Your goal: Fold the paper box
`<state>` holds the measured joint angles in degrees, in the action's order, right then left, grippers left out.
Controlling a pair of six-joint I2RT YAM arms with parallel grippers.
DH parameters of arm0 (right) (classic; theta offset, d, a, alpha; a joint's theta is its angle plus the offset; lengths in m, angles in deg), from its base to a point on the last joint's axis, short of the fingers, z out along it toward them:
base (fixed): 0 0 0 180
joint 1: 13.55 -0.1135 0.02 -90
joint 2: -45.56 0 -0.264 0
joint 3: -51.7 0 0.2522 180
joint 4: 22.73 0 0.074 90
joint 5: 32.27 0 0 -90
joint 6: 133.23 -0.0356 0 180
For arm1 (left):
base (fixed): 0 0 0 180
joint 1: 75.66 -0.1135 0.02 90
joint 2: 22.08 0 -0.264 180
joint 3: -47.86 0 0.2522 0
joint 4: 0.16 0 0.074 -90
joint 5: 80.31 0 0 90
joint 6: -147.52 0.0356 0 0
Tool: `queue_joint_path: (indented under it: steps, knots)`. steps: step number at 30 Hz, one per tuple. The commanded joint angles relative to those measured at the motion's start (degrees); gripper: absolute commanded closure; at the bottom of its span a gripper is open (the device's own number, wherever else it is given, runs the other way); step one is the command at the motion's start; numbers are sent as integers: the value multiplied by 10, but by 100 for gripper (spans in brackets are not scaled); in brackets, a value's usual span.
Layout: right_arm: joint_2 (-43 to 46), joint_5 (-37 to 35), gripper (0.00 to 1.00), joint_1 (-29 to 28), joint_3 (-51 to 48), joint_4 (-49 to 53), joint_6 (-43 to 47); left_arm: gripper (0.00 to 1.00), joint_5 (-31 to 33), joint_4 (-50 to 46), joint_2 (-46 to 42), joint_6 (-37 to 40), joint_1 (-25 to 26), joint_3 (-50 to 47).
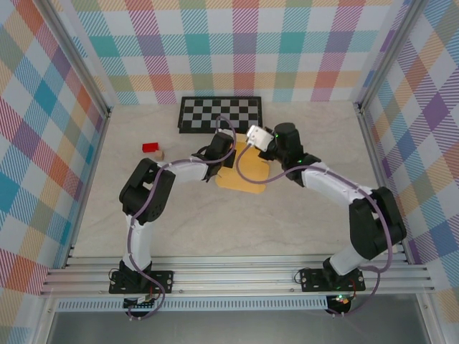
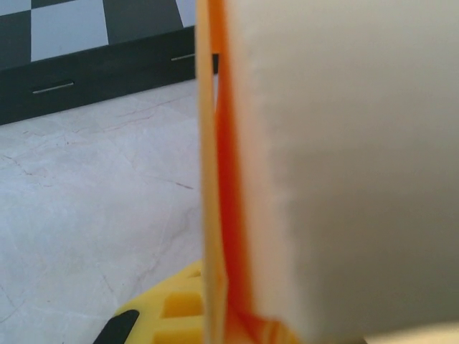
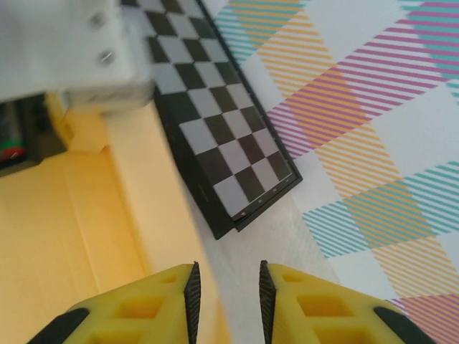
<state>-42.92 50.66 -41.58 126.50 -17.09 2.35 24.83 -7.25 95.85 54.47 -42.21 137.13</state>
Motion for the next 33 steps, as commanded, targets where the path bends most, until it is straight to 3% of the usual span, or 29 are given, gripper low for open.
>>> queue_joint_path:
  steps: [1,7,14,29,33]
  knots:
    - [14,84,67,13,38,131,-112,100,8,23,-29,27,-3,-13]
    - [-69,158,68,66,188,259,-265,100,9,38,-37,44,-3,-42]
    - [-181,166,68,69,241,264,-309,100,1,32,-57,45,-3,-66]
    - [-209,240,68,65,189,235,-349,100,-16,-23,-39,93,-7,-51]
    - [-210,220,68,59,179,235,-341,99,-24,-39,-29,79,-9,-35]
